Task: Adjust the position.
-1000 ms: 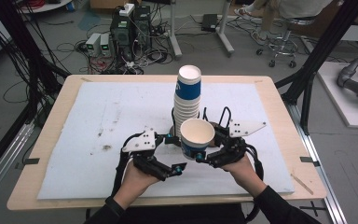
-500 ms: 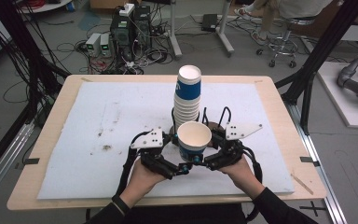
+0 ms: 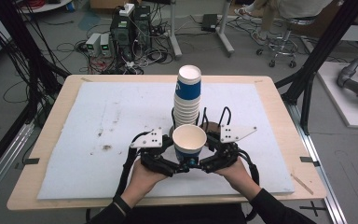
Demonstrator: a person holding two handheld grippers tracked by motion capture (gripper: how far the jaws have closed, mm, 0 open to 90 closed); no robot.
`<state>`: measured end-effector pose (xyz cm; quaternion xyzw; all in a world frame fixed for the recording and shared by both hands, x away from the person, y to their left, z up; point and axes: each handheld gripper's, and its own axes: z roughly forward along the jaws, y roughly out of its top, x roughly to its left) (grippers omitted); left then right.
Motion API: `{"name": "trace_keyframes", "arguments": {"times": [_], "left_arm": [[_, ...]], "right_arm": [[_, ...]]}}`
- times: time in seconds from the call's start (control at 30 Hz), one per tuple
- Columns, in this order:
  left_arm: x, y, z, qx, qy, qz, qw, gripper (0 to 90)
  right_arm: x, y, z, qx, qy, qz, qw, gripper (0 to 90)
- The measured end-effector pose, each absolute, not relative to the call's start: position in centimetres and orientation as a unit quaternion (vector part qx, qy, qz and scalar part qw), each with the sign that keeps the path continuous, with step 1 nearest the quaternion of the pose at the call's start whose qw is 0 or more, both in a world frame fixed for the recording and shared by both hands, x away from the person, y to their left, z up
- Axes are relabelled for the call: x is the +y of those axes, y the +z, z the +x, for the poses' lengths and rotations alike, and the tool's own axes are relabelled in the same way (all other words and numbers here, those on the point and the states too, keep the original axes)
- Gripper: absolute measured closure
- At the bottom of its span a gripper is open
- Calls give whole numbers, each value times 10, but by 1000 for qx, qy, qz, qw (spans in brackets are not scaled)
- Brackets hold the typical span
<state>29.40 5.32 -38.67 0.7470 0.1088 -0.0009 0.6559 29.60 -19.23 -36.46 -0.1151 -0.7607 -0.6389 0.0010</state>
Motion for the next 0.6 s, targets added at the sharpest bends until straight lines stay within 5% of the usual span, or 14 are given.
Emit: {"name": "trace_keyframes", "arguments": {"times": [0.6], "left_arm": [[53, -388, 293, 104, 6, 754, 649, 291]], "right_arm": [[-196, -357, 299, -744, -658, -116, 15, 161]]}}
